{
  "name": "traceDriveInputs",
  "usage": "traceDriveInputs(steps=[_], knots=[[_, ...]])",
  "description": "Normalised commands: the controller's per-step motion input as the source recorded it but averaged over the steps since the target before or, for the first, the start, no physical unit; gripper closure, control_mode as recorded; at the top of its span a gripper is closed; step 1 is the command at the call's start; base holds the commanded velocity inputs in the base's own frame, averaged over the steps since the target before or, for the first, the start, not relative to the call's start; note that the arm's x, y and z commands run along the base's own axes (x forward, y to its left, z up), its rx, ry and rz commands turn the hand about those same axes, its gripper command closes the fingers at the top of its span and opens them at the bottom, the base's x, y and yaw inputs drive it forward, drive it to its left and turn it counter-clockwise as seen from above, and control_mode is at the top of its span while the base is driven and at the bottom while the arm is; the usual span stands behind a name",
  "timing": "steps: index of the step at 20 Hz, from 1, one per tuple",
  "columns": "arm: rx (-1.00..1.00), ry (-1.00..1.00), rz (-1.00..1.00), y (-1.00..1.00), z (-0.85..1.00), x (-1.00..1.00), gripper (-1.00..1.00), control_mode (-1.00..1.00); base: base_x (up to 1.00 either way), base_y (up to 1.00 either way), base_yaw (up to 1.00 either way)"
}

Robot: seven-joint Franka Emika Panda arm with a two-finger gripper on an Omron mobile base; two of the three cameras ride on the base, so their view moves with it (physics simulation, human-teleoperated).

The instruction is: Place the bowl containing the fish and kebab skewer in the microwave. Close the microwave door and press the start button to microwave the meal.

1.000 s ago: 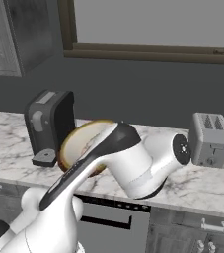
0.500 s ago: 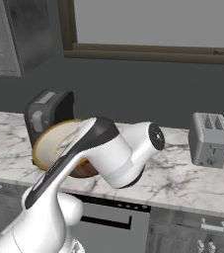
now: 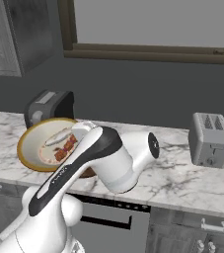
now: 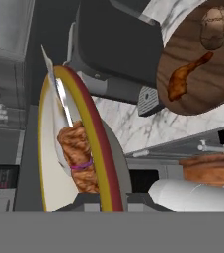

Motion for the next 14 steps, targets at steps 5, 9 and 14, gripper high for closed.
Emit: traceDriveInputs(steps=[5,9,14], knots=[[0.00,0.00,0.00,0.00,0.00,0.00,1.00,-1.00,0.00,0.00,0.00],[0.00,0.00,0.00,0.00,0.00,0.00,1.00,-1.00,0.00,0.00,0.00],[0.00,0.00,0.00,0.00,0.00,0.00,1.00,1.00,-0.04,0.00,0.00]])
